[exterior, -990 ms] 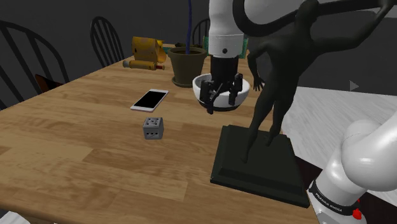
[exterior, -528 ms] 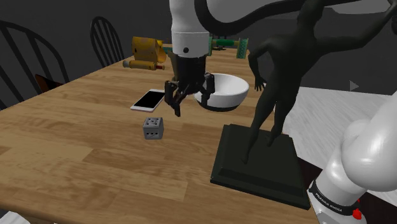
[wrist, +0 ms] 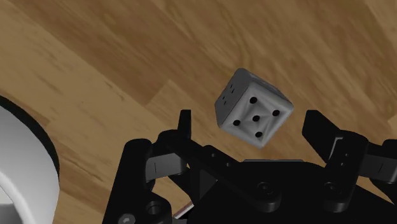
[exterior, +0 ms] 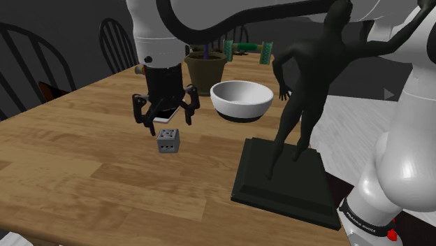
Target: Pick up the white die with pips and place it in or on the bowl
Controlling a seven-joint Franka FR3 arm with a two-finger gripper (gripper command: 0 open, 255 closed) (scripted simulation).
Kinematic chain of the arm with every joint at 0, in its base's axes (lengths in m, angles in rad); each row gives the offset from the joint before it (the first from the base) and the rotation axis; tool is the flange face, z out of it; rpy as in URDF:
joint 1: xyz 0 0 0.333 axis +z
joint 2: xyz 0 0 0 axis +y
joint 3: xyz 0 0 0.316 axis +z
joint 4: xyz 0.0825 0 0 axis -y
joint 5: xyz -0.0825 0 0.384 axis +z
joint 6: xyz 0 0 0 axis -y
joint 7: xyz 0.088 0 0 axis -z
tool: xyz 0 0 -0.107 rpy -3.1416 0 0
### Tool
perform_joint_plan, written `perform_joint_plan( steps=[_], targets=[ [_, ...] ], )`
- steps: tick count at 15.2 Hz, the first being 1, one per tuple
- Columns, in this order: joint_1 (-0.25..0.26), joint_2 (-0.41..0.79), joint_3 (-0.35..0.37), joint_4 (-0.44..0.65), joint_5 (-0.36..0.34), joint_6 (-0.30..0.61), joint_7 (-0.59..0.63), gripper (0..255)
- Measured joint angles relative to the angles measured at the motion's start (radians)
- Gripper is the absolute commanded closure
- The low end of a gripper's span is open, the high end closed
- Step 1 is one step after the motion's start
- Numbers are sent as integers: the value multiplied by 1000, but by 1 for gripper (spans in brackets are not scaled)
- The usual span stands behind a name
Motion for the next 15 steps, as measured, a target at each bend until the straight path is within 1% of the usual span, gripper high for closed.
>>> perform_joint_plan(
  steps=[1, 4, 9, 15],
  targets=[
    [6, 20, 0, 17, -13, 1, 10, 0],
    [13, 41, -1, 10, -26, 27, 23, 0],
    [12, 45, -2, -40, -30, 80, 28, 0],
    [10, 42, -3, -50, -28, 87, 26, 0]
  ],
)
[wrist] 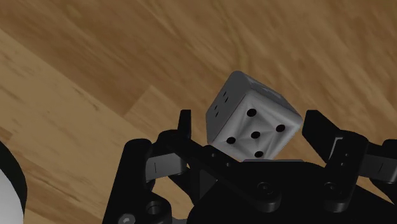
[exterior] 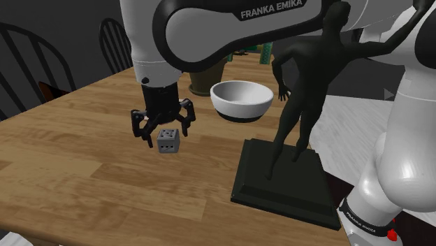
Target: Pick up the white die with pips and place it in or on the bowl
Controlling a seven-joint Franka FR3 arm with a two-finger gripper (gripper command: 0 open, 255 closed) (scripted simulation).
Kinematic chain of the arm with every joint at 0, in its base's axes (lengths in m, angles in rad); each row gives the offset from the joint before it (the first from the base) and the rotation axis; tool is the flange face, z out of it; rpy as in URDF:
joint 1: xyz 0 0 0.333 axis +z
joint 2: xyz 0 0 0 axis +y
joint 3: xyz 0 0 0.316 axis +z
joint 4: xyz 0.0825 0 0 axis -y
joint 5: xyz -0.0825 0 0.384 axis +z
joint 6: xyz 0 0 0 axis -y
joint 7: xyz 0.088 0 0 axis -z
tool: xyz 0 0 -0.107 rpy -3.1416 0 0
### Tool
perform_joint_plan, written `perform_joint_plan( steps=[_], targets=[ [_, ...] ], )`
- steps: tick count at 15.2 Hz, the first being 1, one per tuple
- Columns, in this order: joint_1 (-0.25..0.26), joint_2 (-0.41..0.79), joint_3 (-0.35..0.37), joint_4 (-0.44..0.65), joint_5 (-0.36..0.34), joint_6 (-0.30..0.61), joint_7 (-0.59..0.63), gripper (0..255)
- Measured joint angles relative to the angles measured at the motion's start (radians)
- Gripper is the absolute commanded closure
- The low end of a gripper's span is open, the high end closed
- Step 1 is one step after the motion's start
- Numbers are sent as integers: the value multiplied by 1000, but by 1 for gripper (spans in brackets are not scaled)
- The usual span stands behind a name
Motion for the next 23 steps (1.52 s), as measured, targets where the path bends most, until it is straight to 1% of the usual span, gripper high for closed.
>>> perform_joint_plan(
  steps=[1, 12, 16, 23],
  targets=[
    [0, 0, 0, 0, 0, 0, 0, 255],
    [0, -1, 0, 5, 0, -5, 0, 255],
    [2, -2, 1, 48, 2, -50, -4, 255],
    [13, 11, 5, 159, -4, -150, -1, 255]
  ],
)
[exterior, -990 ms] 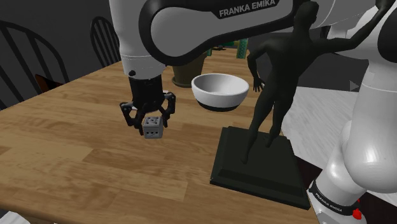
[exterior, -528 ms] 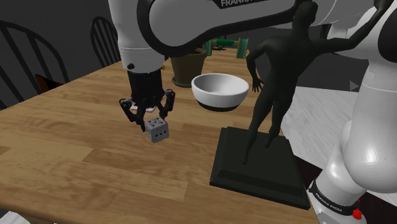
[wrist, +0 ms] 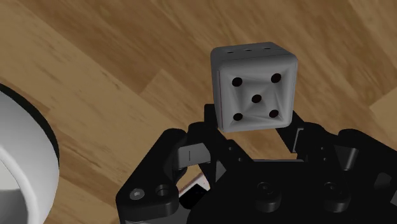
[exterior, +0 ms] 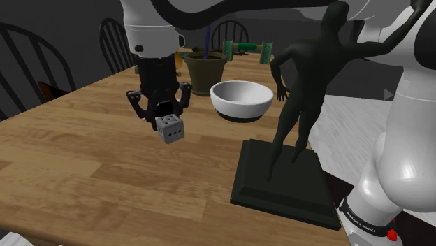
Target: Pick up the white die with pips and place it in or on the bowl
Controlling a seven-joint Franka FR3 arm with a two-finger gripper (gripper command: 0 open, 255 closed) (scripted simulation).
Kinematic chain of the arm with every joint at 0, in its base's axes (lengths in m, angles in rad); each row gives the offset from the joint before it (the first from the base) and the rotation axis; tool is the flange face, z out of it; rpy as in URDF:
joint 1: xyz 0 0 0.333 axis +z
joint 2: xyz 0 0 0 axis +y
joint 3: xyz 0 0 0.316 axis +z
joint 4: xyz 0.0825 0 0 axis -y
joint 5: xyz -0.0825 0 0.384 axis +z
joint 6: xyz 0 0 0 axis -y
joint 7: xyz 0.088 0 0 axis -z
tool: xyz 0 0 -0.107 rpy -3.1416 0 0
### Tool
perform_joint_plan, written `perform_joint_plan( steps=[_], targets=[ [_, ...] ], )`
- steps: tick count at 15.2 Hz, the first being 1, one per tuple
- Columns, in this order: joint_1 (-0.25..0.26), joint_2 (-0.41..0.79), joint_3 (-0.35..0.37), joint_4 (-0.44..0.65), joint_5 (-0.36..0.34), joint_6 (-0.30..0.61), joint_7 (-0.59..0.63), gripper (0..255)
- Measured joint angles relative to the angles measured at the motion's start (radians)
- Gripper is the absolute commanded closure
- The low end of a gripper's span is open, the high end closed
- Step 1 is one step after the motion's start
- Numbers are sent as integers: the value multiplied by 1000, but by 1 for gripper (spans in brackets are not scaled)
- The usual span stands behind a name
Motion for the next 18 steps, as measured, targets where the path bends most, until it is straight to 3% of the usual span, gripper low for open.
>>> perform_joint_plan(
  steps=[18],
  targets=[
    [81, 120, 7, 406, -70, -300, 19, 255]
  ],
)
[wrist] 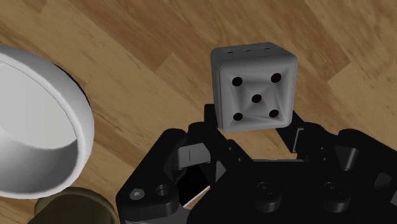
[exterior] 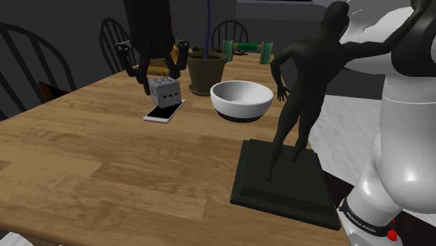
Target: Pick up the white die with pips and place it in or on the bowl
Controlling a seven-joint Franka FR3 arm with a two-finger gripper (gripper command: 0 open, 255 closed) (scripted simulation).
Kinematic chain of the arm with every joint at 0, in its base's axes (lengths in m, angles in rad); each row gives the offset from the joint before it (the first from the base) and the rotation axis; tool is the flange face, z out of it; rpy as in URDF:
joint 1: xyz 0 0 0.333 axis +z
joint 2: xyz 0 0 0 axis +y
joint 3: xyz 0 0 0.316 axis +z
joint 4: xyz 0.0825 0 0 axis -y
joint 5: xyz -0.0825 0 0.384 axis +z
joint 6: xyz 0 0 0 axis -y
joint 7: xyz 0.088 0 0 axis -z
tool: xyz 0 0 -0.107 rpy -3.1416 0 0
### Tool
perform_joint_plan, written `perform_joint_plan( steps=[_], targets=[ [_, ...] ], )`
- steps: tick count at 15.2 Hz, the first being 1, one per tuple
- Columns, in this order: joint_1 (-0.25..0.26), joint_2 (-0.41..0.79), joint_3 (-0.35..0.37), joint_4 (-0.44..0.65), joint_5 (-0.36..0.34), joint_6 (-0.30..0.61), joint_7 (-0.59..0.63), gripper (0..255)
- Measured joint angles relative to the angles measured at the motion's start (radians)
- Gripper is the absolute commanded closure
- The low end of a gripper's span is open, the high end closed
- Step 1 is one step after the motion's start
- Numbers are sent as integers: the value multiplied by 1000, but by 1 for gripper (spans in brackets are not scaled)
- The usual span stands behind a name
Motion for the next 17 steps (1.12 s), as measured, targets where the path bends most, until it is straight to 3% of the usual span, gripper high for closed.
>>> perform_joint_plan(
  steps=[8, 17],
  targets=[
    [-200, -273, -57, -319, 154, 87, -193, 255],
    [-324, -499, -201, -573, 246, 137, -453, 255]
  ],
)
